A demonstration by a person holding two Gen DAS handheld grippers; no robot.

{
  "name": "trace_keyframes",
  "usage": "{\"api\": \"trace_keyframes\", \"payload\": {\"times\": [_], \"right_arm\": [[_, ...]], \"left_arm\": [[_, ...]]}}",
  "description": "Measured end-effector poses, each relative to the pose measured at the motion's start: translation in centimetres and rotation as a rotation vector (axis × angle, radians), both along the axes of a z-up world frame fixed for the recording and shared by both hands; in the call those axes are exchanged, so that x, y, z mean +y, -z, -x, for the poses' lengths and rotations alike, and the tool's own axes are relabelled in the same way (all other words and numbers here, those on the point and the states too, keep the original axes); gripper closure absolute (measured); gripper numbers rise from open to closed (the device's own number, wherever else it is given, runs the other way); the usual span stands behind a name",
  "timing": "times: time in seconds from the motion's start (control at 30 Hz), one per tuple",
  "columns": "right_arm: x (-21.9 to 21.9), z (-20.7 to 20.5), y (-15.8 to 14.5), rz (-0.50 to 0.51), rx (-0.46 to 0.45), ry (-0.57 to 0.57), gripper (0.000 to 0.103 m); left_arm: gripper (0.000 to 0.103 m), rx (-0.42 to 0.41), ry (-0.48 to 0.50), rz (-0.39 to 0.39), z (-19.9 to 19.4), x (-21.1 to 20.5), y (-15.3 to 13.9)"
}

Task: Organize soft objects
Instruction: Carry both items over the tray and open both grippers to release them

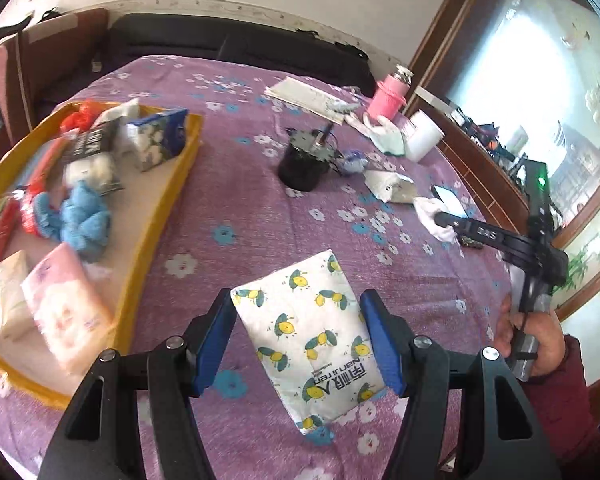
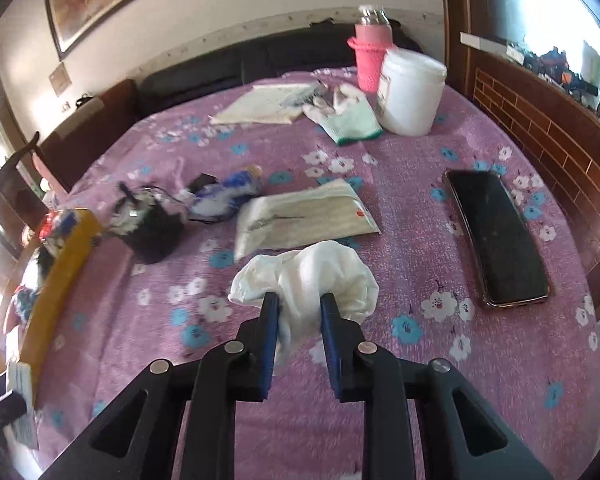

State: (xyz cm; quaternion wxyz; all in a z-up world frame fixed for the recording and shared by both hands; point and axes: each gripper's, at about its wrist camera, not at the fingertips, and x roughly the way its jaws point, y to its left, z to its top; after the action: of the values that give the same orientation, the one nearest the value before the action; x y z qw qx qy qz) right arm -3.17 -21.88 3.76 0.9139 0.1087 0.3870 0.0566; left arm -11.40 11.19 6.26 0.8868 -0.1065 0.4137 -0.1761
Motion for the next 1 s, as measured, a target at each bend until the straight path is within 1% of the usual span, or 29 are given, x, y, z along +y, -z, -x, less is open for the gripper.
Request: {"api": "trace_keyframes", "payload": {"times": [0.2,0.33,0.53,0.67,0.87,1.0], "right_arm": [[2.8,2.7,-2.4,-0.011,-0.052,-0.082,0.080],[5.9,4.1,-3.8,-0.015,-0.075,-0.171,0.080],[10.9,5.4,-5.0,-0.026,-0.085,-0.298,0.080],[14.4,5.7,-5.5,-0.013,-0.088,-0.377,0.080],[19.8,5.0,-5.7,0.013,-0.079,-0.480,0.080],[23.5,3.8,-5.6,0.036,-0.067,-0.534,0.079]], "left_arm": [[0.040,-0.013,-0.068,0.009,1.5,3.4,-0.6],[0.040,-0.017,-0.131,0.022,1.9,6.2,-0.8],[0.040,-0.031,-0.246,0.044,2.3,11.0,-1.2],[0.040,-0.031,-0.334,0.060,2.3,14.7,-1.1],[0.039,-0.022,-0.442,0.054,1.9,19.6,-0.5],[0.039,0.006,-0.457,0.037,0.8,21.3,0.4]]}}
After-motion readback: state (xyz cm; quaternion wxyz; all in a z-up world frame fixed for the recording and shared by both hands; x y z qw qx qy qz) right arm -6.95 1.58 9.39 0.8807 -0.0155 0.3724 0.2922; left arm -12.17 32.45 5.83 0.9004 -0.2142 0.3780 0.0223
